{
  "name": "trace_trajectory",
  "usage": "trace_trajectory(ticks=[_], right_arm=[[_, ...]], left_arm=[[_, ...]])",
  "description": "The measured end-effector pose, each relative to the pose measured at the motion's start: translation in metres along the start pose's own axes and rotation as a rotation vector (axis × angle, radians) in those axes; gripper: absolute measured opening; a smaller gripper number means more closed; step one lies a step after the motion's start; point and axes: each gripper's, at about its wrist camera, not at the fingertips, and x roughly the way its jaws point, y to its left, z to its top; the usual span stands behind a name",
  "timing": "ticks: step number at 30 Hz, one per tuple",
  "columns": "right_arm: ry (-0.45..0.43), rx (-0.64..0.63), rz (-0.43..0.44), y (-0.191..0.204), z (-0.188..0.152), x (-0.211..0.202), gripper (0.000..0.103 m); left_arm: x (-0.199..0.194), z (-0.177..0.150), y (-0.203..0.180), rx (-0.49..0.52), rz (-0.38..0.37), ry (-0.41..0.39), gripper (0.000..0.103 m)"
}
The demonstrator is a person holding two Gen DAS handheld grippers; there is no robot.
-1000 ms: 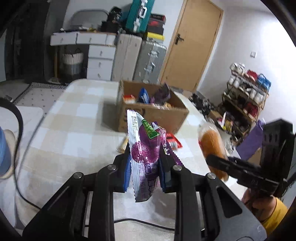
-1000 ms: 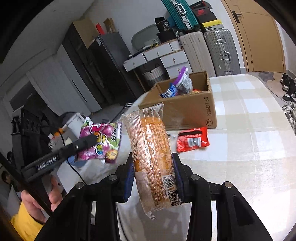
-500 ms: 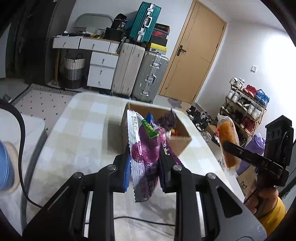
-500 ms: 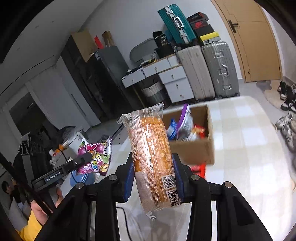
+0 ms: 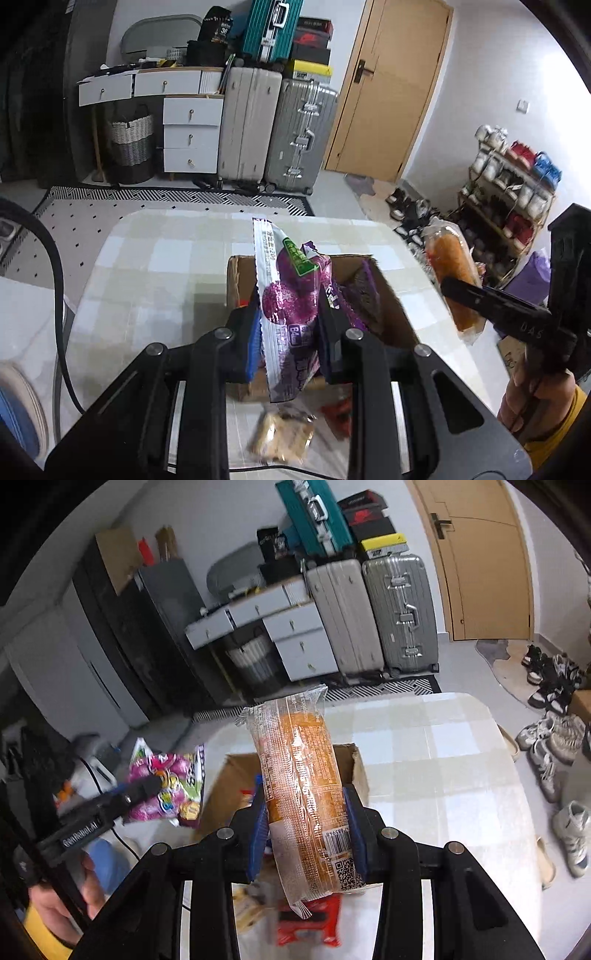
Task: Organize snacks
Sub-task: 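Carry the bread pack and grape bag over the box with both grippers, then open both grippers to drop the bread pack and grape bag into the box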
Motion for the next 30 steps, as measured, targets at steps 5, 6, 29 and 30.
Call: trace_trajectory(ticks=[5,6,29,30], right_arm=[[0.06,0.006,0.001,-0.005,0.006,0.04,0.038],[0.073,0.003,0.005,-0.004,0.006,0.048,0.038],[0.204,0.023,-0.008,0.005,-0.014,0.112,0.038],[0.204,0.008,-0.018,0.007,-0.014,0.112,0.038]], left_arm=[[0.057,0.013,-0.012,0.022,0.031,0.034,0.021],[0.07,0.016,-0.015,0.028,0.036,0.038,0.021],[0.164,-0.007,-0.03,0.158,0.08,0.132,0.022],[0.161,-0.011,-0.029,0.163,0.079,0.135,0.022]])
